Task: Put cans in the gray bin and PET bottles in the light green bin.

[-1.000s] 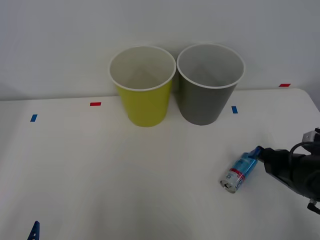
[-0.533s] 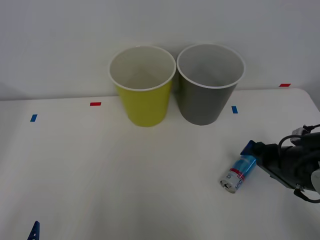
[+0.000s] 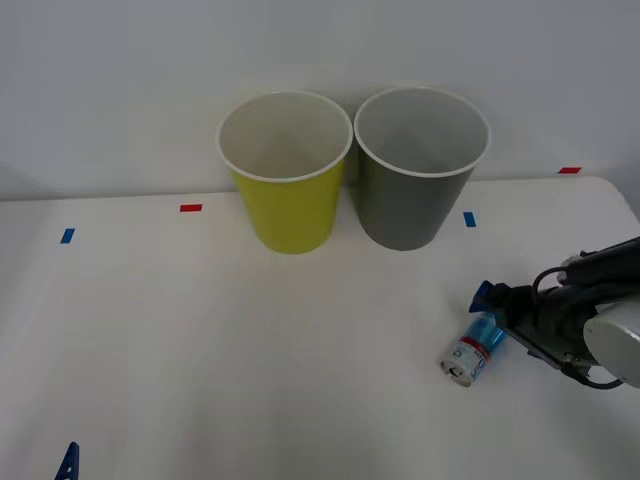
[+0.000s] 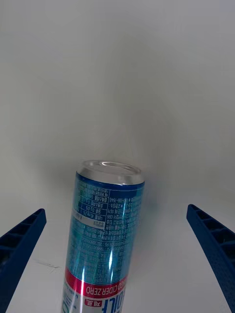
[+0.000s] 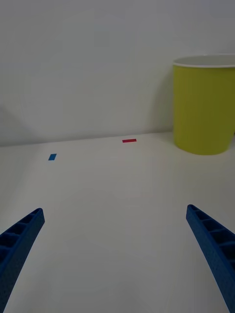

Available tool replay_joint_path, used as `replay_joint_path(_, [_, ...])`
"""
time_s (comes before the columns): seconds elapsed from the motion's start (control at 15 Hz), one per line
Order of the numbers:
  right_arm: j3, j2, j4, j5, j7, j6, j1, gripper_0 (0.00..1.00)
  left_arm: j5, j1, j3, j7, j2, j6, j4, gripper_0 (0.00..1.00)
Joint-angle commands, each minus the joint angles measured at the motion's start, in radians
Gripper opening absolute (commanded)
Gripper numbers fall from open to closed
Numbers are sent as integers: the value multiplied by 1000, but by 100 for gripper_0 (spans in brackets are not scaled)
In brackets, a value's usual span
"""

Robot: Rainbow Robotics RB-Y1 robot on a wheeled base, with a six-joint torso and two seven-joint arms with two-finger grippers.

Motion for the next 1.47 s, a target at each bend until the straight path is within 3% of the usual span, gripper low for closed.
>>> replay_joint_path(0.07, [35, -2, 23, 0, -15, 1, -21, 100, 0, 0, 0, 0, 0, 0, 0, 100])
replay_joint_path(0.6, [90, 33, 115, 6, -26, -5, -89, 100, 0, 0, 0, 0, 0, 0, 0, 100])
replay_joint_path(1.27, [127, 39, 136, 55, -60, -14, -90, 100, 0, 0, 0, 0, 0, 0, 0, 100])
replay_joint_path(1.47, [129, 39, 136, 57, -60, 1, -101, 62, 0, 0, 0, 0, 0, 0, 0, 100])
